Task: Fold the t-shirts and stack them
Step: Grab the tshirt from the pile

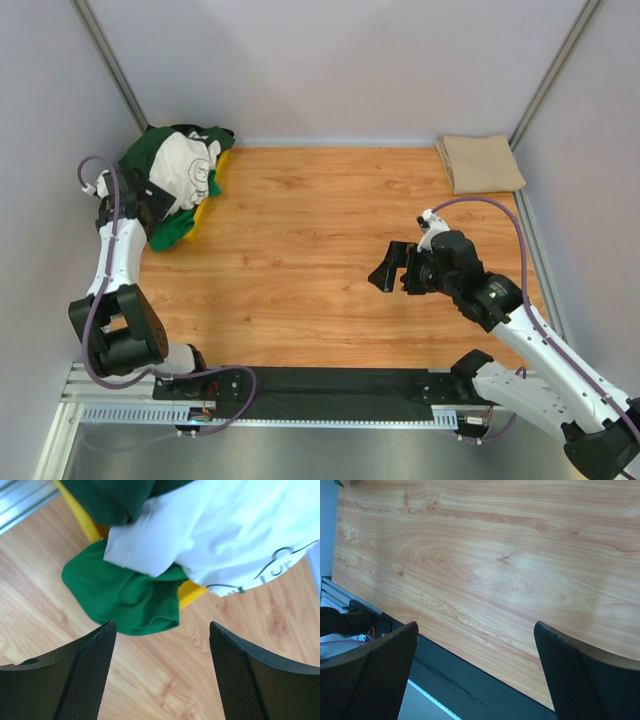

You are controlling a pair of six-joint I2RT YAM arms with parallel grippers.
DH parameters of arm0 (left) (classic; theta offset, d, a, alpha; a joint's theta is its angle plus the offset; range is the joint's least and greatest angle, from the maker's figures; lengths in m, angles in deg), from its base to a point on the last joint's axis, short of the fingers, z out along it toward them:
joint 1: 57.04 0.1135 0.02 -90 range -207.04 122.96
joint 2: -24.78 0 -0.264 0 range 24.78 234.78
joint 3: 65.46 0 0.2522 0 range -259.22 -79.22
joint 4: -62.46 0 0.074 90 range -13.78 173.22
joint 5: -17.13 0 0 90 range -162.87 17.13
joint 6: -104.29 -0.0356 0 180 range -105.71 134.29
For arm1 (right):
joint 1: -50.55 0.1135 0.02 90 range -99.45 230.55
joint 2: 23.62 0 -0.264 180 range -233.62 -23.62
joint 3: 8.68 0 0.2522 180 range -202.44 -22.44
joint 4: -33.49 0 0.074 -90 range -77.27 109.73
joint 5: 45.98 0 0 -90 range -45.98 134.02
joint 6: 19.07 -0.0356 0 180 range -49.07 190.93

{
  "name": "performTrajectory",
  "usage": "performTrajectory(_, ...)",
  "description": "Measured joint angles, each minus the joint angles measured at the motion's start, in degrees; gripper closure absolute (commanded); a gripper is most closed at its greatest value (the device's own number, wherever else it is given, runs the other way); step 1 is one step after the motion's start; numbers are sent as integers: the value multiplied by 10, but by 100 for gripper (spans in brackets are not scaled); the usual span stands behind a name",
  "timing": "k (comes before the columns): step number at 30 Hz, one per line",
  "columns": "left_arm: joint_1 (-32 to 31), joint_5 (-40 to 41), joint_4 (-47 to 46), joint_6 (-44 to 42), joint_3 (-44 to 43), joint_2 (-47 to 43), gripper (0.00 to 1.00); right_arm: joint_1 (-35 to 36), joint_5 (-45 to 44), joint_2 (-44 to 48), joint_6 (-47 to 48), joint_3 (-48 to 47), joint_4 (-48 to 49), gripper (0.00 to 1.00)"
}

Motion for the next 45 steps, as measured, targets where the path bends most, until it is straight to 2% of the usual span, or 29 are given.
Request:
performTrajectory(3, 0, 4, 2, -2, -38, 13, 21, 0, 2, 4, 0, 1, 4, 0)
performTrajectory(11, 0, 17, 6, 2, -170, 115, 24, 0, 2, 14, 2, 17, 9, 0)
performTrajectory(19, 3, 65, 50, -5, -189, 149, 24, 0, -3, 3, 21, 29, 7, 0)
performTrajectory(29, 19, 95, 56, -28, -189, 206, 24, 0, -3, -39, 50, 29, 9, 0)
performTrajectory(31, 19, 95, 55, -29, -186, 222, 33, 0, -3, -42, 51, 29, 10, 0)
performTrajectory(34, 19, 94, 51, -32, -172, 228, 58, 0, -3, -44, 51, 30, 14, 0)
performTrajectory(35, 19, 92, 49, -32, -169, 228, 78, 0, -3, -44, 51, 32, 15, 0)
performTrajectory(37, 19, 86, 44, -32, -168, 228, 100, 0, -3, -44, 51, 37, 17, 0)
performTrajectory(41, 19, 64, 40, -39, -169, 217, 100, 0, -3, -51, 51, 39, 18, 0)
performTrajectory(45, 10, 39, 50, -35, -185, 168, 100, 0, -4, -58, 49, 39, 19, 0)
